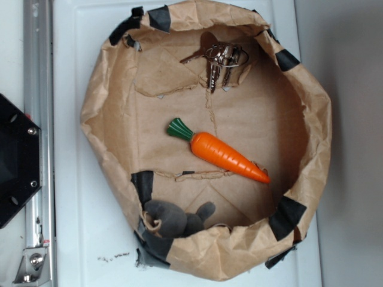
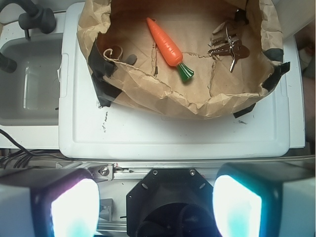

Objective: Grab the silver keys.

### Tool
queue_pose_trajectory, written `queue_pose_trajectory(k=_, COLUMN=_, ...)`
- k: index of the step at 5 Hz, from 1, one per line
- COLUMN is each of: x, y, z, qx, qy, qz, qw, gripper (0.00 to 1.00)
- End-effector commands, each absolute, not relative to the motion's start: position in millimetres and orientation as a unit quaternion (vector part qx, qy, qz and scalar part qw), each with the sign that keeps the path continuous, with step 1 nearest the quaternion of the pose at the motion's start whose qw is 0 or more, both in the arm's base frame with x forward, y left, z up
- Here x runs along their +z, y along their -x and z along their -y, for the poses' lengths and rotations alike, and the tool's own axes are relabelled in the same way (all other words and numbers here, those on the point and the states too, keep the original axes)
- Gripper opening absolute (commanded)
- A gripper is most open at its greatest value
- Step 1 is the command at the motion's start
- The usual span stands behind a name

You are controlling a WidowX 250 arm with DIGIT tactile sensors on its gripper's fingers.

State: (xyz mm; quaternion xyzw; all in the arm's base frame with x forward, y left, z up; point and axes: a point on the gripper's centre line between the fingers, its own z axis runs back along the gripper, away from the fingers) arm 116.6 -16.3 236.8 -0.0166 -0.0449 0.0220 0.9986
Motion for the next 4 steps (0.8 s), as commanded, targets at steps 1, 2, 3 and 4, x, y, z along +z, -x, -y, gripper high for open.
queue_pose_trajectory(k=1, x=236.8, y=-116.6, z=16.3, qx=0.022, qy=0.017, qz=0.045, qw=0.999, gripper=1.0)
queue_pose_trajectory(k=2, x=238.9, y=-157.5, z=21.2, qx=0.031, qy=0.029, qz=0.046, qw=0.998, gripper=1.0)
queue_pose_trajectory(k=3, x=237.3, y=-184.9, z=23.4, qx=0.005, qy=0.045, qz=0.068, qw=0.997, gripper=1.0)
queue_pose_trajectory(k=4, x=215.6, y=-214.2, z=9.8, qx=0.015, qy=0.036, qz=0.116, qw=0.992, gripper=1.0)
